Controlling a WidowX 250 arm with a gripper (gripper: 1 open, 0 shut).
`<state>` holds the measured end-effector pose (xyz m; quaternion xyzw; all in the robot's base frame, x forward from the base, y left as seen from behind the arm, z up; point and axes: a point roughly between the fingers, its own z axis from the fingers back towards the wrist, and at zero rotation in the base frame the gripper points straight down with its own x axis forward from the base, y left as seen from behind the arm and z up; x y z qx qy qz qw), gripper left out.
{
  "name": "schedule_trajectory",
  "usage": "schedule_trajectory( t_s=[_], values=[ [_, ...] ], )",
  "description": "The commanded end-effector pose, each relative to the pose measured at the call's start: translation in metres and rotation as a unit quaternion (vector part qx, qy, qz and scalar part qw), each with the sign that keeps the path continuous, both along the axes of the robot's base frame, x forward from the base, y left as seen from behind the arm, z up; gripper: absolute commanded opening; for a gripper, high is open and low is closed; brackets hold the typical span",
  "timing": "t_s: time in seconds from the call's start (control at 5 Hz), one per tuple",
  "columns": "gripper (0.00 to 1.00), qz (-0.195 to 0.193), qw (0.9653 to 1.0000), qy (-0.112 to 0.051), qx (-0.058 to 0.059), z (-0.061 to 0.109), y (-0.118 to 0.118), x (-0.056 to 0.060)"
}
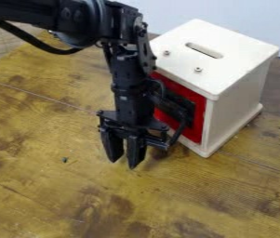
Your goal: Close the drawer
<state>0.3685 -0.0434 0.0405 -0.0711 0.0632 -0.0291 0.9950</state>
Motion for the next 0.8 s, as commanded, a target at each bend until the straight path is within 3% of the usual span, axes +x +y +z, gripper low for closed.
schedule_trajectory(
  t_s=[0.0, 0.6],
  values=[
    [1.00, -0.004, 0.9976, -0.068, -0.009, 0.049, -0.014, 0.009],
    [1.00, 0.003, 0.9969, -0.078, -0.011, 0.051, -0.028, 0.006]
  ],
)
